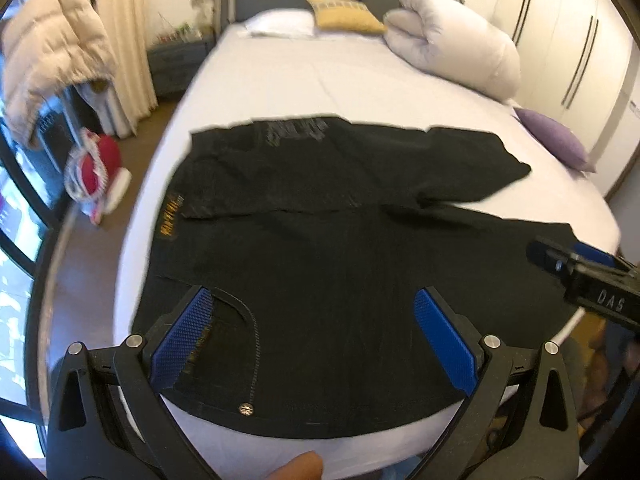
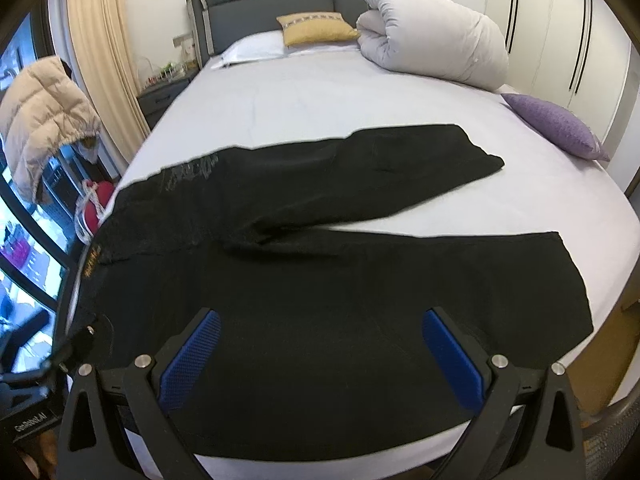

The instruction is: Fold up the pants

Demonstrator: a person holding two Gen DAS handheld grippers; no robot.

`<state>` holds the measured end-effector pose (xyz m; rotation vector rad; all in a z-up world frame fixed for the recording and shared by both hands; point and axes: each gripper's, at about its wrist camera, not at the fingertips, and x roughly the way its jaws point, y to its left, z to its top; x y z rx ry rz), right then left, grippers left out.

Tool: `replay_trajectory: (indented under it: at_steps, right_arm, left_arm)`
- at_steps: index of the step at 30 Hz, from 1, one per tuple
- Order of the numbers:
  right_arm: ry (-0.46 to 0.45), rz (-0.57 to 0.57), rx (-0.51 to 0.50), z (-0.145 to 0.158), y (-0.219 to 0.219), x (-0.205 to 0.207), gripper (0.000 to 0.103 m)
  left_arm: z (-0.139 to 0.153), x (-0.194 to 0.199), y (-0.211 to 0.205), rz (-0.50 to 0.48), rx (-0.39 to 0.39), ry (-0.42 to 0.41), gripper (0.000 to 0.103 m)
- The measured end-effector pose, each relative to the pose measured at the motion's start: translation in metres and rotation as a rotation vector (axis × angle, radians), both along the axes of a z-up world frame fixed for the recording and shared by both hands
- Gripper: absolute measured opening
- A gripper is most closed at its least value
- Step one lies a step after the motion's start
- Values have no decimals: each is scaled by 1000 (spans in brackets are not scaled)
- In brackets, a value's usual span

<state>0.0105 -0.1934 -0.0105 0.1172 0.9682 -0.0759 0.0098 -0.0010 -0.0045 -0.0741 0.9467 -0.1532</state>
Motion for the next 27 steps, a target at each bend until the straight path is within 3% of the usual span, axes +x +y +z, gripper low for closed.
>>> replay_trajectory:
  at_steps: [3,6,8,10,13,15,18,20,22,24,27]
  right_arm:
    - [-43,5,24,7,-5,7,103]
    - [-97,16,38,16,-10,15,103]
    - [-136,23,55,22,-15,23,103]
    - [-165,26,71,27,-18,30,103]
    - [-218,20,84,32,-24,43,103]
    - [-243,24,98,33,-28,53,103]
    - [-261,28,104,32,-31,67,103]
    - [-255,42,100,29,-33,78,103]
    - [-246,60,111,25,-34,87,103]
    - [-238,83,116,21,-35,96,103]
    - [-224,138,117,15,-34,110,103]
  left_arm:
    - [-2,7,4,-6,-36,15,103]
    - [4,9,6,13,-9,-78,103]
    - [13,10,13,71,-47,-172,103]
    - [19,13,21,118,-74,-213,103]
    - [20,33,31,217,-2,-172,103]
    - [10,55,47,303,2,-99,103]
    - [2,86,61,352,53,-74,103]
    - [1,118,67,317,128,-82,103]
    - [2,148,74,275,143,-92,103]
    - [5,194,75,146,109,-121,103]
    - [-7,273,72,-93,57,-27,103]
